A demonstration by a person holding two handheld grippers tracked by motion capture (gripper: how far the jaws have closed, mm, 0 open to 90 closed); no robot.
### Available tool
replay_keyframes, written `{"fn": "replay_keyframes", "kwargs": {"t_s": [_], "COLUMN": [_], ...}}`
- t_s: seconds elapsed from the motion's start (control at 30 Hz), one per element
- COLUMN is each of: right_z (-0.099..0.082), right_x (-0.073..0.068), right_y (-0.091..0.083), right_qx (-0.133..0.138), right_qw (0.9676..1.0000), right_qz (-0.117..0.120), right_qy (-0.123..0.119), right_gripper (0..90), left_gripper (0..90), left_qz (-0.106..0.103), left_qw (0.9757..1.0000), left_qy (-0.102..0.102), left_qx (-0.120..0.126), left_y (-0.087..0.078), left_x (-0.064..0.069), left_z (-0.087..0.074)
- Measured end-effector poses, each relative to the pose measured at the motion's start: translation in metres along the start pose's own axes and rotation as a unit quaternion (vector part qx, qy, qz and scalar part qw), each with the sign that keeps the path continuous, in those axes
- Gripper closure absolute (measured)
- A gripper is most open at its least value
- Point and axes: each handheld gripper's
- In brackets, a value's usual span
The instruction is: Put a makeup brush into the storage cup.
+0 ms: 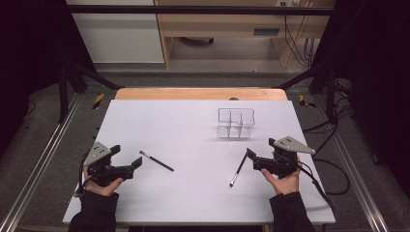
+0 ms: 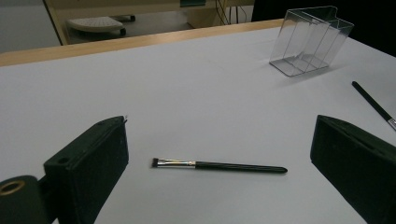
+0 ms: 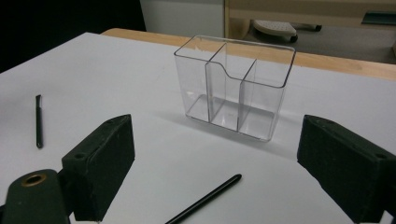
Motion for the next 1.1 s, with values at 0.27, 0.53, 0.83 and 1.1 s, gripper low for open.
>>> {"fn": "replay_keyframes", "kwargs": {"t_s": [0.27, 0.53, 0.83, 1.1], "right_z": [-0.007, -0.017, -0.030, -0.039], "right_x": [-0.009, -0.017, -0.025, -0.028], "right_y": [0.017, 0.034, 0.055, 0.070], "right_qx": [-0.037, -0.083, -0.132, -0.170], "right_qw": [0.9993, 0.9964, 0.9906, 0.9840], "right_qz": [-0.007, -0.016, -0.032, -0.046], "right_qy": [-0.003, -0.008, -0.019, -0.028], "right_gripper": [11.9, 14.7, 19.1, 23.8], "left_gripper": [3.5, 4.0, 4.1, 4.6], "left_qz": [0.000, 0.000, 0.002, -0.004], "left_qw": [1.0000, 1.0000, 0.9999, 0.9998], "left_qy": [0.002, 0.003, 0.008, 0.008], "left_qx": [-0.002, -0.006, -0.012, -0.016], "left_y": [0.000, 0.001, 0.003, 0.006], "left_x": [0.001, 0.002, 0.003, 0.006], "left_z": [0.000, 0.000, -0.001, -0.001]}}
Point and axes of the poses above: each handheld gripper's, and its own axes: y roughly forward along the jaws, z roughly out of its top, x roughly to its right, and after that the axes turned 8 degrees about -x, right-handed
